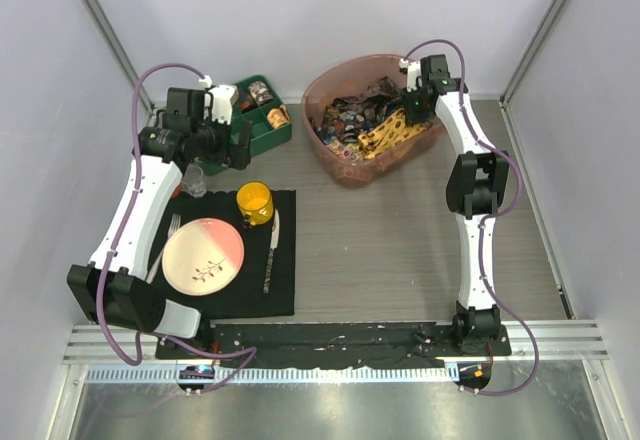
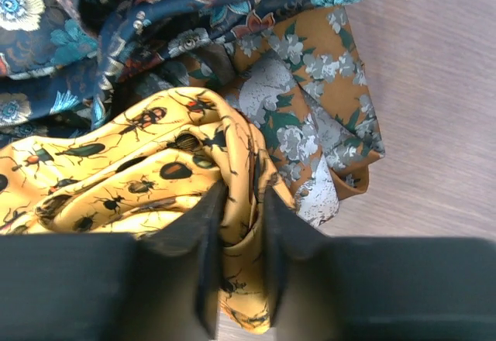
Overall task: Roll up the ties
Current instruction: Pick up the tie from the bin.
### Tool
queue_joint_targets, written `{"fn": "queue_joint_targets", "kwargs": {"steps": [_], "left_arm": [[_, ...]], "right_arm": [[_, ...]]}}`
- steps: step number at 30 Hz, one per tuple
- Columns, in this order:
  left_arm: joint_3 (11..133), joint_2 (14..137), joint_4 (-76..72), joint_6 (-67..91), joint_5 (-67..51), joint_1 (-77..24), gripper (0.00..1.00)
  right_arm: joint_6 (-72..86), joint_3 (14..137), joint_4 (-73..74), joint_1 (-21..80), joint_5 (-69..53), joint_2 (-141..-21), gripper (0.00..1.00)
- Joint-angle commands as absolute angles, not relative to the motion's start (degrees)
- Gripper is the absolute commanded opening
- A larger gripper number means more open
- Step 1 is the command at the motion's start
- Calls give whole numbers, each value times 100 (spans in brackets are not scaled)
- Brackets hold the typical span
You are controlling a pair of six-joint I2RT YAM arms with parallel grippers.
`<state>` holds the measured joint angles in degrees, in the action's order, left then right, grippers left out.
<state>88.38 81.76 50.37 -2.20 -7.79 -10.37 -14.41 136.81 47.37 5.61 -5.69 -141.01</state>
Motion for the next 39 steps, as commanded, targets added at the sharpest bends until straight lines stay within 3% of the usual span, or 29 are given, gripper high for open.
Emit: {"fn": "queue_joint_targets", "kwargs": {"steps": [1, 4, 6, 8, 17, 26, 30, 39], "left_arm": [[9088, 8183, 4878, -316, -835, -1011, 100], [9105, 8183, 4869, -316, -817, -1002, 100], [9105, 8191, 4869, -308, -879, -1002, 100], [9114, 8191, 4878, -316, -966, -1002, 100], [8702, 7665, 4308, -316, -1098, -1011, 100], [7516, 6593, 2693, -430, -2442, -1002, 100], [6821, 6118, 2232, -553, -2952, -1020, 100], [6540, 5644, 3831, -1344, -3850, -1020, 100]], "right_arm": [[-1433, 13983, 4623, 598, -764, -13729, 22], [-1363, 13983, 4606, 598, -879, -13413, 17], [-1266, 13983, 4570, 598, -1019, -13107, 5], [-1152, 13992, 4465, 615, -1028, -12877, 0], [-370, 13790, 4219, 677, -1792, -11436, 0], [-342, 13281, 5359, 729, -1995, -9617, 0], [-1158, 12053, 6142, 730, -2013, -8205, 0], [-1582, 7898, 6645, 1001, -2645, -6127, 1]]}}
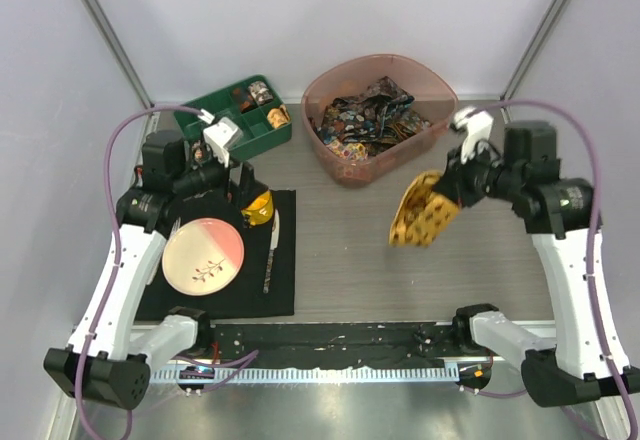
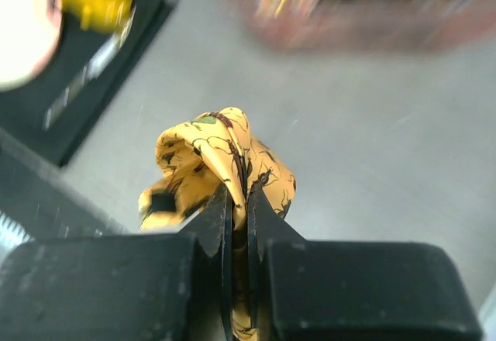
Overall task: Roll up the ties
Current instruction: Pick up the tie from the bin, then place the tie at the center of the board.
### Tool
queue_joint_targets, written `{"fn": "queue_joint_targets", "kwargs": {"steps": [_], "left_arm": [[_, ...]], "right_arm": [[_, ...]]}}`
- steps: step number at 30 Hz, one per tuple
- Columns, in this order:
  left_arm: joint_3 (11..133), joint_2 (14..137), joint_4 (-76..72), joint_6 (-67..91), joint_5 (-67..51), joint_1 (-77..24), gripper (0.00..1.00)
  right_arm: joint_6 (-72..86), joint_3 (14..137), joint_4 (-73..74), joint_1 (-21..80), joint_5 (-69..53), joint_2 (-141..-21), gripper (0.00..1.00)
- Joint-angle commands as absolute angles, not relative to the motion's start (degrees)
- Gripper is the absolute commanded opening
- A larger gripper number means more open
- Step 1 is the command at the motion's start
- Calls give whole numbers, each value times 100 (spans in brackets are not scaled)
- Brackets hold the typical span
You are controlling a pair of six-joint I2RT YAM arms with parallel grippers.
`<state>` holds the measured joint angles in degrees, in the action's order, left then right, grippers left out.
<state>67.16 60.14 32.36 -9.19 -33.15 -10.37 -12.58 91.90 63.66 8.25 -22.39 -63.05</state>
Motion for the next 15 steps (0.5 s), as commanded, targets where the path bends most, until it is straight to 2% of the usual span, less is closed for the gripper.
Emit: {"fn": "queue_joint_targets", "kwargs": {"steps": [1, 8, 10, 12, 13, 15], "left_arm": [[6496, 5582, 3997, -1371, -3815, -1028, 100], [6337, 5186, 4930, -1845, -3894, -1028, 100], [6293, 5133, 5027, -1889, -3867, -1028, 100], [6232, 5159, 5124, -1960, -3824, -1028, 100], [6223, 5177, 5141, -1960, -3806, -1020, 100], [6231, 5264, 5159, -1951, -3779, -1028, 100]], "right_arm": [[-1582, 7658, 6540, 1045, -2680, -6039, 1], [-1635, 6233, 5371, 1458, -3866, -6440, 1], [-1600, 6065, 5073, 1424, -3806, -6757, 2], [-1835, 5933, 5089, 1275, -3665, -7239, 15], [-1907, 5907, 5158, 1109, -3648, -7329, 34], [-2178, 5862, 5177, 425, -3491, -7296, 45]]}}
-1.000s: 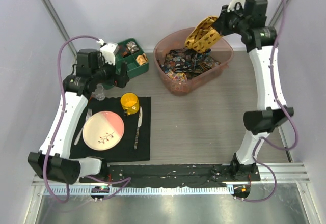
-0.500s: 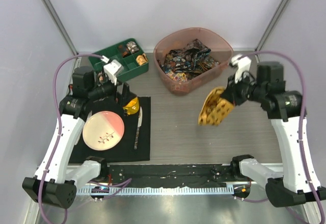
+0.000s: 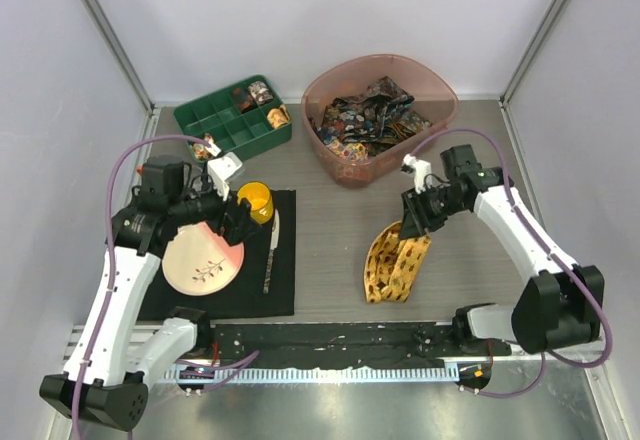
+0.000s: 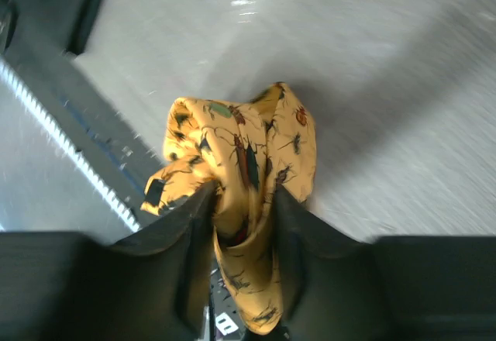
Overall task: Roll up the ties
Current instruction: Place the tie at the center of the board.
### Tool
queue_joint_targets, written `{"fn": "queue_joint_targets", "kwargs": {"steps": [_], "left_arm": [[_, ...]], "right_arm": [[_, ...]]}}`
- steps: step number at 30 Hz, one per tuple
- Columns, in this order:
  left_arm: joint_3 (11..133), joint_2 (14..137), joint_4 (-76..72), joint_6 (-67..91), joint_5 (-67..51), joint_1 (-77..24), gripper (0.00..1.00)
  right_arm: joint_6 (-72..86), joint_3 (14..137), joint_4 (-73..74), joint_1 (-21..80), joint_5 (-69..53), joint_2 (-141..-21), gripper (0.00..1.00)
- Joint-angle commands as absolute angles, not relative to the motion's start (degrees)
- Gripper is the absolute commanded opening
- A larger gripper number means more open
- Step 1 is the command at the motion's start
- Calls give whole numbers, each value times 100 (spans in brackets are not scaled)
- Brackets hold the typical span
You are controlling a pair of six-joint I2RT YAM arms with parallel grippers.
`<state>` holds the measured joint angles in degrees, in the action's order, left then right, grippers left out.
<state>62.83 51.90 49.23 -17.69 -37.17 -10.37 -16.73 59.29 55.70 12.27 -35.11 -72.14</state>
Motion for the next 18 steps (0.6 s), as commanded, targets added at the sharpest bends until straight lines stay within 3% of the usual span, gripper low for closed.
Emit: {"fn": "queue_joint_targets", "kwargs": {"steps": [1, 6, 11, 15, 18], "left_arm": [[6223, 5308, 5150, -1951, -3771, -1028, 100], [6056, 5536, 4948, -1872, -3744, -1046, 100], [5950, 5695, 4922, -1934, -3718, -1151, 100], [5959, 5748, 4896, -1802, -3779, -1143, 100], [5959, 5792, 4869, -1653, -3806, -1143, 100]], "right_arm": [[-2328, 5871, 5194, 204, -3367, -7234, 50], [-3364, 6011, 5351, -579, -2435, -6847, 54], [-4611, 5950, 6370, -501, -3057, -6023, 63], [-4862, 5837, 6962, 86, -3543, -5459, 65], [-4597, 5599, 6452, 1333, -3077, -5273, 65]]}}
